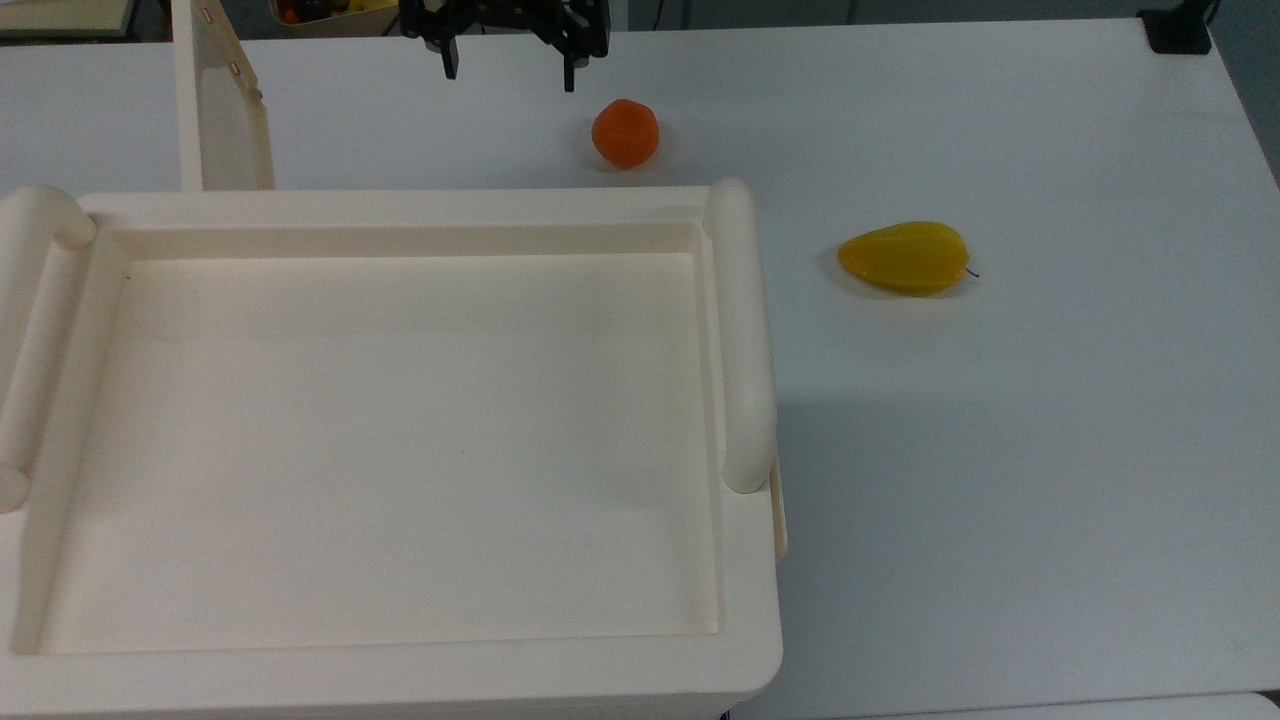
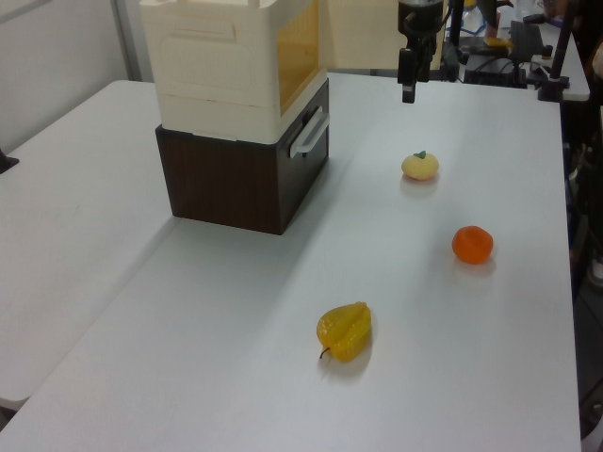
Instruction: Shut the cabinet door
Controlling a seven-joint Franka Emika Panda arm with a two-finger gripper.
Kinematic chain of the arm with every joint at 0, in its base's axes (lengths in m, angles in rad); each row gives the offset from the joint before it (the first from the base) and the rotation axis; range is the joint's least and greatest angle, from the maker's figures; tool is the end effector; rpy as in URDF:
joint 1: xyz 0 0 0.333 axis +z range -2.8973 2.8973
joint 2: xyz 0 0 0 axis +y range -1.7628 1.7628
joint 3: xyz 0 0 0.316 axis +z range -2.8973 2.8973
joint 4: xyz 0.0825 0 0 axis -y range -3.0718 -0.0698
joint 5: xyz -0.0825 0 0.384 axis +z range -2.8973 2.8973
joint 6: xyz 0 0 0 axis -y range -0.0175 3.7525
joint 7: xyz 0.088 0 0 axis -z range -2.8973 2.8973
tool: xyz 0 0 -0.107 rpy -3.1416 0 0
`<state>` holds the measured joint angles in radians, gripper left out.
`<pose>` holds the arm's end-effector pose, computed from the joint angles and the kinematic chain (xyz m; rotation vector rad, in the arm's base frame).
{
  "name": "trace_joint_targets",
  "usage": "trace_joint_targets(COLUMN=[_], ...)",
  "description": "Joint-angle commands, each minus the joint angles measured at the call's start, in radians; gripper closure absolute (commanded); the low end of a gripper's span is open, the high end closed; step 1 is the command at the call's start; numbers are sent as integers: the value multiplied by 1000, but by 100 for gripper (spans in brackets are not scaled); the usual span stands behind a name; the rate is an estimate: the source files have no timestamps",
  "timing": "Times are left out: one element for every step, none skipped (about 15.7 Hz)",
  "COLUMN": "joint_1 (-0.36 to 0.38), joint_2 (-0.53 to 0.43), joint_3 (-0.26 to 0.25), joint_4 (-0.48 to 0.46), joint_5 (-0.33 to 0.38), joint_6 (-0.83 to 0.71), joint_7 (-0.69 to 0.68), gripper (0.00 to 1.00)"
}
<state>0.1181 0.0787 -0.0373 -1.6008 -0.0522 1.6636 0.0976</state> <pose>0.5825 0.0428 0.5737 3.0854 -0.0177 -0.0168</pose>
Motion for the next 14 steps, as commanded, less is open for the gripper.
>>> trace_joint_targets(joint_1=[-3, -3, -3, -5, -5, -5, -5, -5, -5, -5, -5, -5, -5, -9], joint_2=[-27, -27, -27, -27, -27, -27, -27, -27, -27, -27, -27, -27, -28, -34], joint_3=[-6, -4, -4, -4, -4, -6, -6, -6, -4, -4, -4, -6, -6, -6], joint_4=[-22, -22, -22, -22, -22, -22, -22, -22, -22, -22, -22, -21, -21, -19], joint_5=[22, 22, 20, 21, 22, 22, 20, 20, 20, 21, 22, 20, 20, 20], joint_6=[-5, -5, -5, -7, -7, -7, -7, -7, -7, -7, -7, -8, -13, -18], joint_7=[-24, -25, -36, -51, -61, -62, -62, -64, -62, -62, -62, -62, -62, -62], gripper=[0, 12, 29, 47, 67, 83, 95, 100, 100, 100, 100, 100, 100, 100])
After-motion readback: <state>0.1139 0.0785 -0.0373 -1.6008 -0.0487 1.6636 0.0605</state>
